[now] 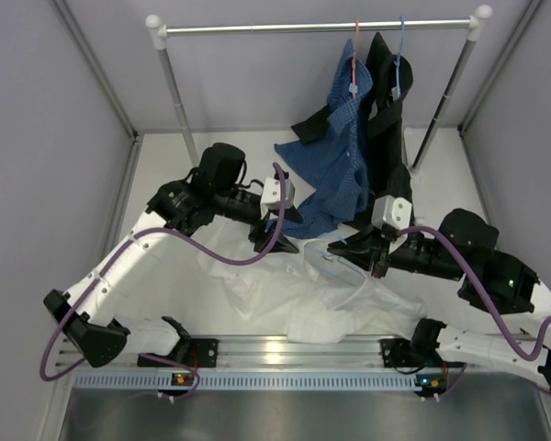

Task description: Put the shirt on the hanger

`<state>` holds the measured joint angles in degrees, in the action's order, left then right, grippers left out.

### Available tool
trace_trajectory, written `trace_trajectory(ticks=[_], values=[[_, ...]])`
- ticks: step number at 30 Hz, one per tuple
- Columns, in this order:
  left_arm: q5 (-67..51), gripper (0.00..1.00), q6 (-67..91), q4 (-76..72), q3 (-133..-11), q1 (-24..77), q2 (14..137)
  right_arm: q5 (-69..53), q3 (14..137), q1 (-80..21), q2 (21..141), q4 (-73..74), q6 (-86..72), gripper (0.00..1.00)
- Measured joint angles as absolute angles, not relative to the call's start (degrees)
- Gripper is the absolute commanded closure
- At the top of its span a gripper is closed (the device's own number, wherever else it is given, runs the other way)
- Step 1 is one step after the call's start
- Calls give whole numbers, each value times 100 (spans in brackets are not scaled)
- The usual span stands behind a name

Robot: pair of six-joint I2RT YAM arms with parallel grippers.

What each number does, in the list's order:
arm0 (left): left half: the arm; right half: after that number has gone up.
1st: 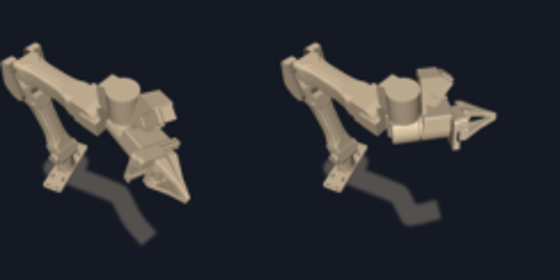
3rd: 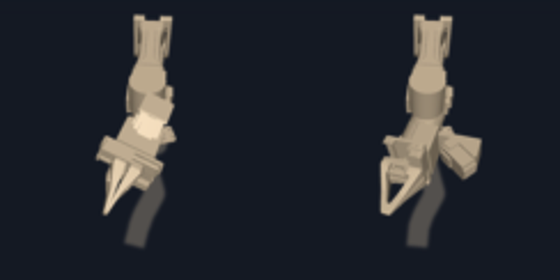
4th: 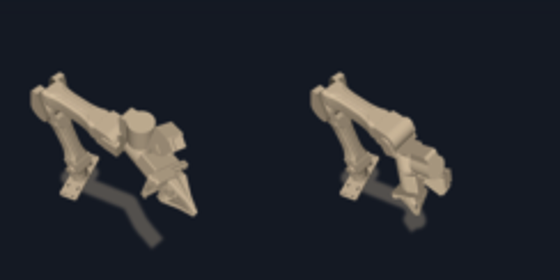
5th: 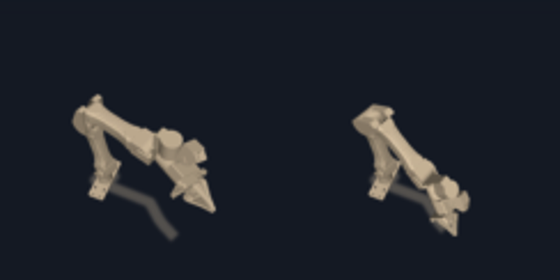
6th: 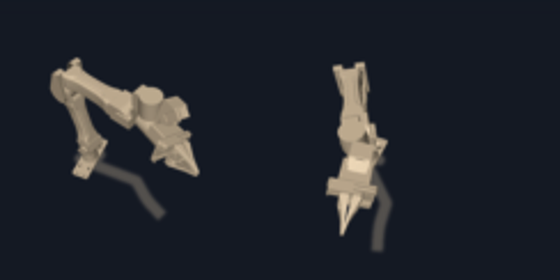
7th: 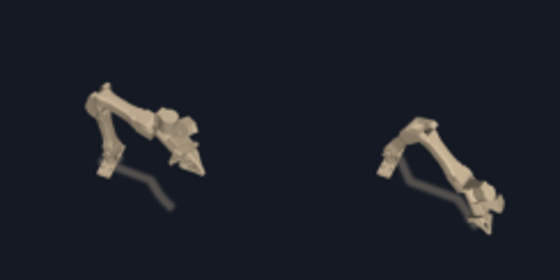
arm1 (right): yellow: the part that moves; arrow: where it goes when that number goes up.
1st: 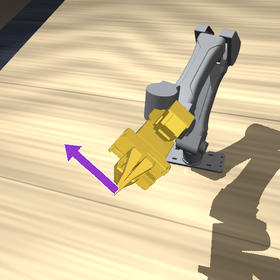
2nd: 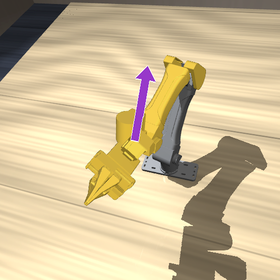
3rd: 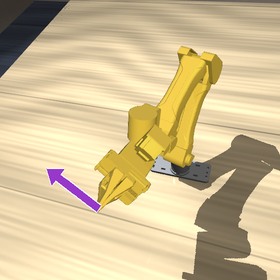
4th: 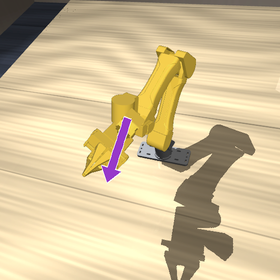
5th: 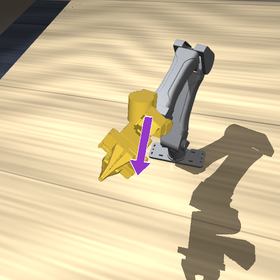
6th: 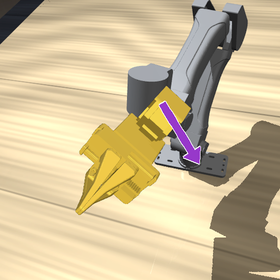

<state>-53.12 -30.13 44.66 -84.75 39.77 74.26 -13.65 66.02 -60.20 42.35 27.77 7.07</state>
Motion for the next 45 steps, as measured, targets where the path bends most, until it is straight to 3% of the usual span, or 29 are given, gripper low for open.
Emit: trace_trajectory(ticks=[3,6,10,13,20,22,24,25,31,40,45], values=[[-5441,43,-2991,4471,-8475,3981,7557,-1389,6659,-6020,4292,2777,705,100],[-5511,44,-2971,4482,-8475,3990,7653,-1382,6659,-6023,4294,2786,703,100],[-5616,69,-2906,4497,-8475,4007,7679,-1330,6659,-6020,4272,2777,692,100],[-5712,100,-2904,4530,-8475,4034,7677,-1177,6659,-6018,4237,2768,692,100],[-5922,100,-3192,4628,-8477,4101,7625,-843,6569,-5979,4097,2602,576,98],[-5889,100,-3286,4639,-8477,4093,7623,-792,6488,-5981,4086,2545,478,70],[-5817,100,-3326,4639,-8477,4088,7623,-744,6410,-5983,4053,2506,362,20],[-5774,100,-3339,4637,-8477,4080,7623,-701,6370,-5988,4027,2488,329,13],[-5443,100,-3677,4716,-8425,4042,7540,-141,6272,-5988,3691,2808,325,10],[-5548,100,-4156,4956,-8302,4014,7013,1540,6849,-5988,2794,4567,84,18],[-5780,100,-4224,4987,-8302,3951,6954,1566,6617,-5988,2650,5349,257,16]])
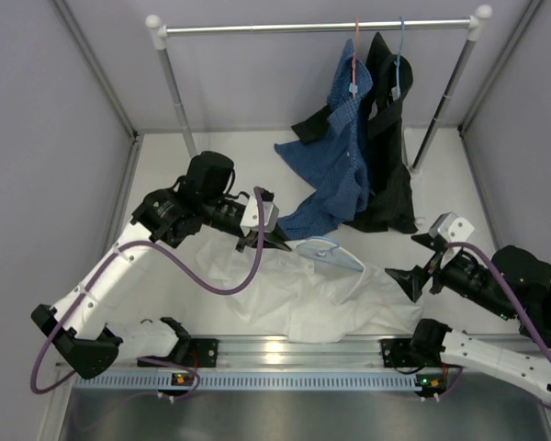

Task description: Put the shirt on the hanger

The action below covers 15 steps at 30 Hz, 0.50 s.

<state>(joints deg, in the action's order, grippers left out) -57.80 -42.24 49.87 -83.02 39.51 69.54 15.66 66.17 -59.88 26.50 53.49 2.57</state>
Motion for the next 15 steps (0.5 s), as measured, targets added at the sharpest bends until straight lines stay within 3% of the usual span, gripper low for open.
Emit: trace_trajectory(ticks=[10,15], values=[[-6322,100,-4235,5028,-8353,3935,7181,-71,6519,-5988,2707,5527,1087,28],[-6578,100,-4193,5026,-8455,3935,7293,-580,6243,-5988,3015,5100,1256,47]])
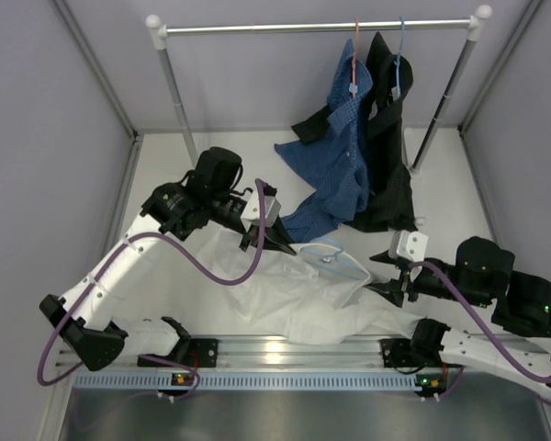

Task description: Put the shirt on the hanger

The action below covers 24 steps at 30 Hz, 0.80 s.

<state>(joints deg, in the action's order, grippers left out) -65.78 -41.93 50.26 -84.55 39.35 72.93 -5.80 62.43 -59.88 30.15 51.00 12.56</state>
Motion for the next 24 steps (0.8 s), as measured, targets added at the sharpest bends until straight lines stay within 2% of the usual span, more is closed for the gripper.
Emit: trace_trajectory(ticks=[5,10,12,17,20,22,24], values=[[-6687,100,-4158,5026,-8464,3935,7338,-609,6099,-5988,3103,4591,1253,49],[-6788,100,-4150,5024,-8464,3920,7345,-705,6040,-5988,3127,4226,1251,66],[-6814,100,-4150,5024,-8464,3909,7345,-825,5970,-5988,3164,4141,1253,69],[-6818,100,-4143,5026,-8466,3909,7345,-1074,5793,-5988,3199,4075,1299,71],[-6838,100,-4128,5026,-8466,3909,7345,-1155,5771,-5988,3179,4018,1323,85],[-6869,100,-4117,5024,-8466,3909,7345,-1212,5771,-5988,3155,3981,1363,98],[-6879,100,-4099,5026,-8477,3907,7345,-1232,5771,-5988,3162,3977,1363,100]])
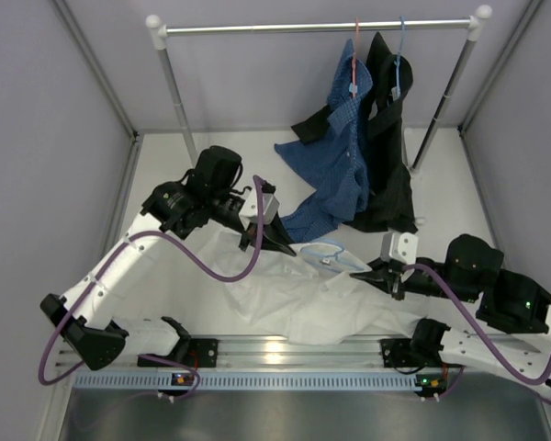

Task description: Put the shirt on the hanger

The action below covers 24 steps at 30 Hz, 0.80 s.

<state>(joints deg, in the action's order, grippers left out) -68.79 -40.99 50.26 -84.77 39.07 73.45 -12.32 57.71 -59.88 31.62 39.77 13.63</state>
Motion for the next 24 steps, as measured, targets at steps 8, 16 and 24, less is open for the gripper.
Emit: trace_trajectory(ticks=[8,16,24], values=[[-6460,2,-3979,5043,-8696,3894,7345,-993,5784,-5988,3229,3870,1286,100],[-3826,2,-2475,4298,-8912,3916,6875,-447,5948,-5988,3562,3859,1131,100],[1485,2,-926,2523,-7330,3916,4322,910,7076,-5990,4908,3852,224,100]])
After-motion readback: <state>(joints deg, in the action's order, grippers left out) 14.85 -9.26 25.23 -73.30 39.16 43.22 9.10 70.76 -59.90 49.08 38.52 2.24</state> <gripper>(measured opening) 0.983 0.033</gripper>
